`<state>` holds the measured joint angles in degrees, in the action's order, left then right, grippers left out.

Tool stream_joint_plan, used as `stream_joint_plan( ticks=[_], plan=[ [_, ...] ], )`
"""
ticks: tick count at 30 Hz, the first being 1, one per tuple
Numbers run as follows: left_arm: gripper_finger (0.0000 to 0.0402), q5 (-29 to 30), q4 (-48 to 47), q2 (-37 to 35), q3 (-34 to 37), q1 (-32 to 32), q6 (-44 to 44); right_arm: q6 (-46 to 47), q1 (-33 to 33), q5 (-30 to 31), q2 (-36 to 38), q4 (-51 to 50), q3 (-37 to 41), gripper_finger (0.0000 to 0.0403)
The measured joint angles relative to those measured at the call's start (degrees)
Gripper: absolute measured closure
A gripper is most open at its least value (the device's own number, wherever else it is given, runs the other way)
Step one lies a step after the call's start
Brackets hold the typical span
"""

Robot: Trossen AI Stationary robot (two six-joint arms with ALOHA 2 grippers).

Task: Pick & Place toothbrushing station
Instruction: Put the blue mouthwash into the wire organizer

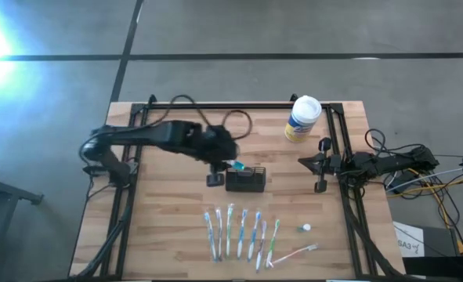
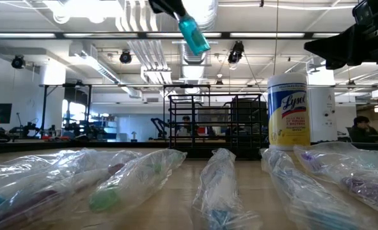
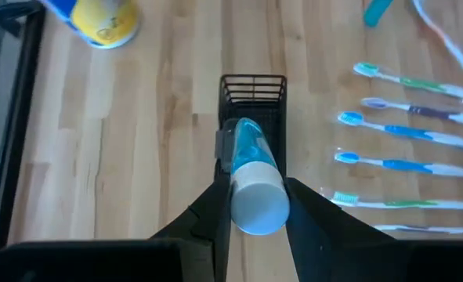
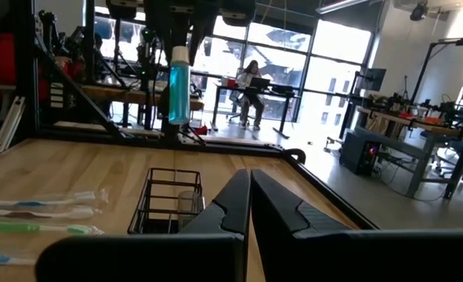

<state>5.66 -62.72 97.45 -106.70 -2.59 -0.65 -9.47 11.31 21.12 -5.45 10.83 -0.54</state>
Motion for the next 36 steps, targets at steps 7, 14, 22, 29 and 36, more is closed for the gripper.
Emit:
stream_joint_plan(
  ticks=[7, 14, 22, 29, 36],
  plan=[
    [0.0305, -0.58, -9.87, 11.07, -14.74, 0.08, -3.92, -0.20, 0.00, 0.00, 0.00, -0.02, 0.00, 0.0394],
    [0.0305, -0.62, -17.70, 19.81, -25.84, 0.15, -6.44, -0.20, 0.02, 0.00, 0.00, -0.02, 0.00, 0.0394],
    [0.0305, -0.67, -19.43, 23.81, -27.28, 0.15, -7.49, -0.33, 0.02, 0.00, 0.04, -0.11, 0.00, 0.0394],
    [0.0305, -1.74, -18.51, 24.02, -23.97, 0.15, -7.52, -0.66, 0.02, 0.00, 0.04, -0.11, 0.00, 0.0394],
    [0.0305, -1.91, -15.66, 24.09, -19.59, 0.24, -7.58, -0.63, 0.02, 0.00, 0.04, -0.11, 0.00, 0.0394]
  ],
)
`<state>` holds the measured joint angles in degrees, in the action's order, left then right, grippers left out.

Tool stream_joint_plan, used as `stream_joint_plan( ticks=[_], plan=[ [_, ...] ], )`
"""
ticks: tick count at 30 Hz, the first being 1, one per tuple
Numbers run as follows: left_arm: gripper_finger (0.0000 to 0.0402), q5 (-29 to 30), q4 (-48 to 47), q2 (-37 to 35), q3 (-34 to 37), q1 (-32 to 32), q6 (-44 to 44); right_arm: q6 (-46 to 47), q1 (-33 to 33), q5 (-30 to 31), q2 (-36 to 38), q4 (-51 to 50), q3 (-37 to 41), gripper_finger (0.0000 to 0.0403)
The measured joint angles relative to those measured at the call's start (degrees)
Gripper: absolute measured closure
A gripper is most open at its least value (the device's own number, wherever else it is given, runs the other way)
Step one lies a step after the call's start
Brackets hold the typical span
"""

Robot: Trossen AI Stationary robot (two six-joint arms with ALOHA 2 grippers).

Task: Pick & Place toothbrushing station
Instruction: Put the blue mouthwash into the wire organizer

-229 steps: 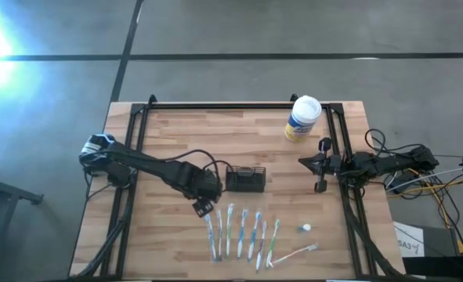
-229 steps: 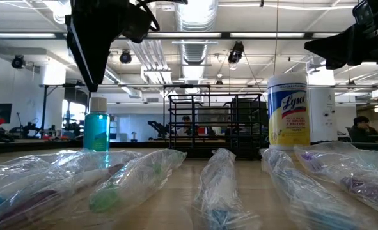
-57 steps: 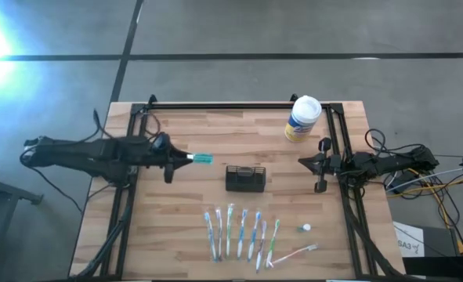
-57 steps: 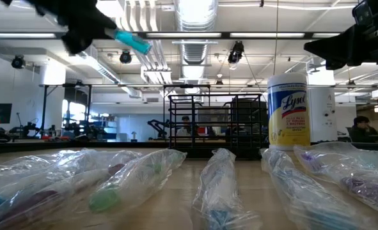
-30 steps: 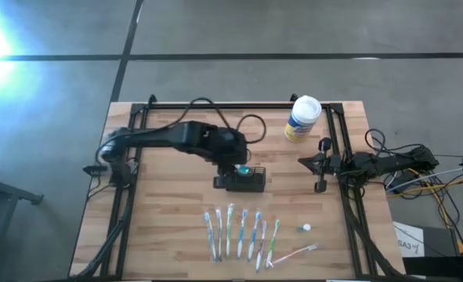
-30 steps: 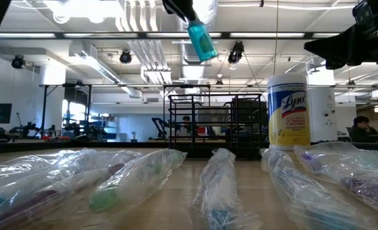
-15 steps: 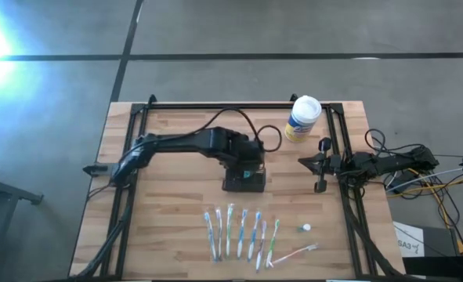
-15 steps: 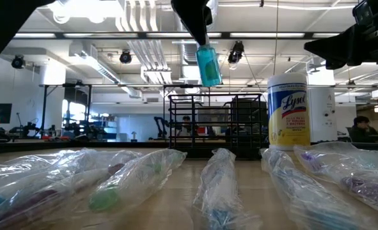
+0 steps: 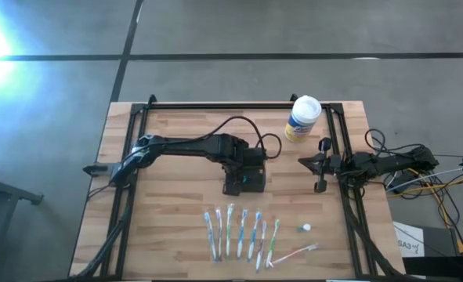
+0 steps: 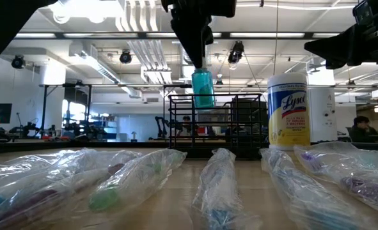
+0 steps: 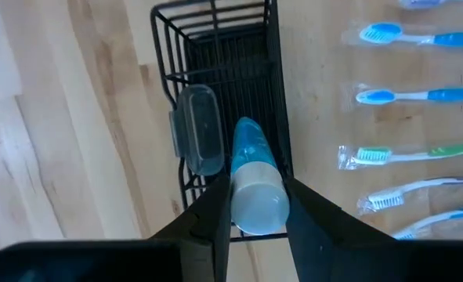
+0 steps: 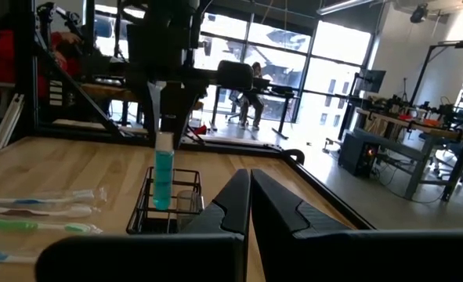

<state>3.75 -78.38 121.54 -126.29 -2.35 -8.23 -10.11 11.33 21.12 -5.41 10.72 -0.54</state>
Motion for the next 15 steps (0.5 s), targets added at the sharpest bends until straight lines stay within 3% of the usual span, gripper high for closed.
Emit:
stream_joint_plan(
  ticks=[15],
  plan=[
    [0.0305, 0.03, 4.64, 0.26, 1.90, 0.07, -1.22, -0.39, 0.00, 0.02, -0.02, 0.04, 0.00, 0.0394]
  ],
)
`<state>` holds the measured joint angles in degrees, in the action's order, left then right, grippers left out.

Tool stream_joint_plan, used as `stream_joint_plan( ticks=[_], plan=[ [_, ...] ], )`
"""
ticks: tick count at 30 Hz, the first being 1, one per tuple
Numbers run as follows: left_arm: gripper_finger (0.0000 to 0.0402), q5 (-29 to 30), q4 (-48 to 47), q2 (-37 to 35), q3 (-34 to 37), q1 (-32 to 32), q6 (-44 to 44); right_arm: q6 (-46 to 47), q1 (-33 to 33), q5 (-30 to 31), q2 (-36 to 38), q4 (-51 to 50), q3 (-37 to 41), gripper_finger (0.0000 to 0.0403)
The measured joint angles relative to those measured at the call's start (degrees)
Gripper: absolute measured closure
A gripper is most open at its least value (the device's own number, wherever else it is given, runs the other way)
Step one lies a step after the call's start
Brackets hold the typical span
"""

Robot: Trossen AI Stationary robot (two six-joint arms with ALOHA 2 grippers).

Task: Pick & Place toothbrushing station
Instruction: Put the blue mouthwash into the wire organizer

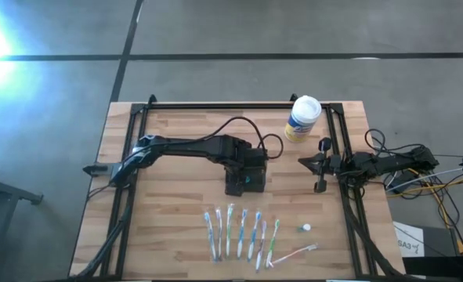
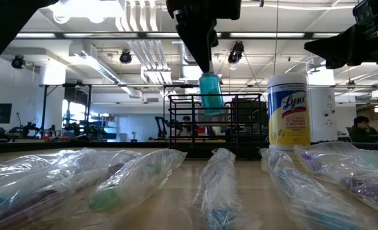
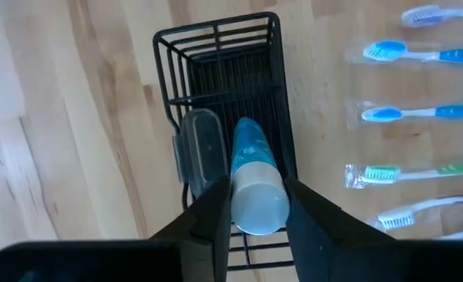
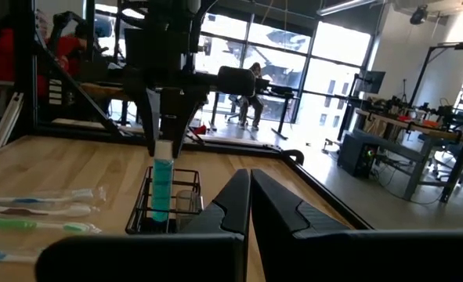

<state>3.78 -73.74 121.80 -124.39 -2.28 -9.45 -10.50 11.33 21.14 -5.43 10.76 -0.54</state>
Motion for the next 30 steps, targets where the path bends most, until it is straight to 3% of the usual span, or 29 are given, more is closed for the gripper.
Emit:
stream_joint_plan(
  ticks=[30],
  plan=[
    [0.0301, -0.27, 7.74, -0.04, 9.16, 0.07, 0.00, -0.02, -0.01, -0.01, -0.02, 0.02, 0.00, 0.0394]
  ],
)
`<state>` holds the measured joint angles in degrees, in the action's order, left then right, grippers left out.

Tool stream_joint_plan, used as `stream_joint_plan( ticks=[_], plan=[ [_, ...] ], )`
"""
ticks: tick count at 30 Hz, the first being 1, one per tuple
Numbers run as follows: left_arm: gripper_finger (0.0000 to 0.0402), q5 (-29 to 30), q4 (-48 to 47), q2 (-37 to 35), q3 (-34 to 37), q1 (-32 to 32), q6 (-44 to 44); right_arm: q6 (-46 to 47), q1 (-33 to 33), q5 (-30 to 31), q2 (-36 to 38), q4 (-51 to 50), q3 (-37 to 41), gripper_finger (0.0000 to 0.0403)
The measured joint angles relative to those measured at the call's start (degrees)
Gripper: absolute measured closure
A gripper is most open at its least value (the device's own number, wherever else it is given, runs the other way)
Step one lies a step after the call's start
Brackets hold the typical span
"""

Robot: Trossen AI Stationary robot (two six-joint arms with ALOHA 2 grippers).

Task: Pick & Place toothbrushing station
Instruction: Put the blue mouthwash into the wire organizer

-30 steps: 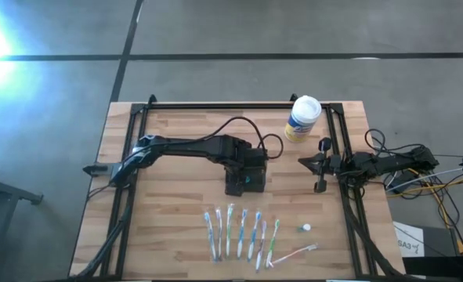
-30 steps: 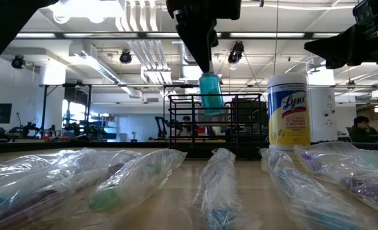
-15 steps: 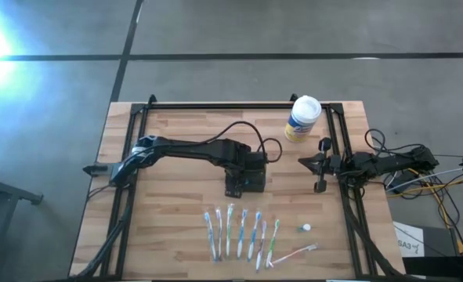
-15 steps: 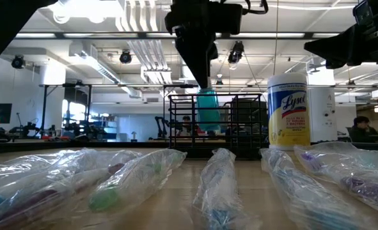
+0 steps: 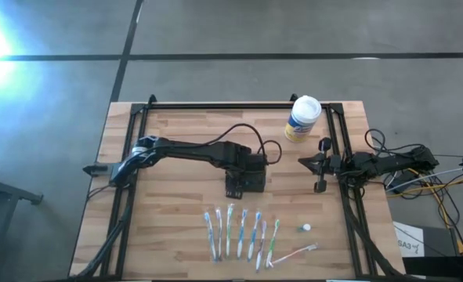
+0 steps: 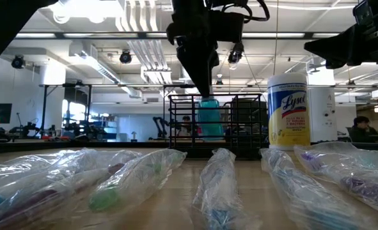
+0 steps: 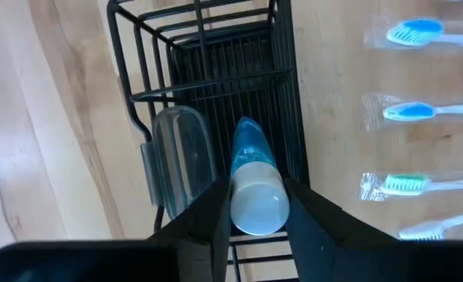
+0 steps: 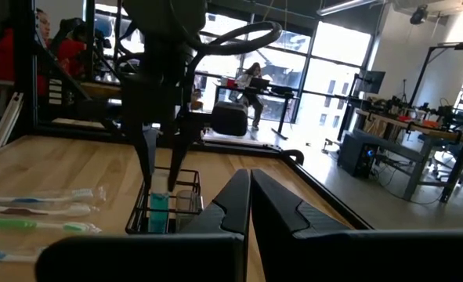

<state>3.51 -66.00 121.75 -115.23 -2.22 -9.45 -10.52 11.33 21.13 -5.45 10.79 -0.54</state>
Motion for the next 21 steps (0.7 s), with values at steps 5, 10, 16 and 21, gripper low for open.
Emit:
stream_joint_plan(
  ticks=[5, 10, 16, 21],
  plan=[
    [0.0301, -0.02, 0.29, 0.00, 1.38, 0.02, 0.00, 0.00, 0.01, -0.01, 0.00, 0.00, 0.00, 0.0394],
    [0.0301, -0.01, 0.58, 0.00, 1.67, 0.02, 0.00, 0.00, 0.00, 0.01, 0.00, -0.02, 0.00, 0.0394],
    [0.0301, 0.27, 1.04, 0.00, 2.24, 0.02, 0.00, 0.00, -0.01, -0.01, 0.00, -0.04, 0.00, 0.0394],
    [0.0299, 0.50, 1.09, 0.00, 2.30, 0.02, 0.00, -0.02, -0.01, 0.00, 0.00, -0.04, 0.00, 0.0394]
  ],
)
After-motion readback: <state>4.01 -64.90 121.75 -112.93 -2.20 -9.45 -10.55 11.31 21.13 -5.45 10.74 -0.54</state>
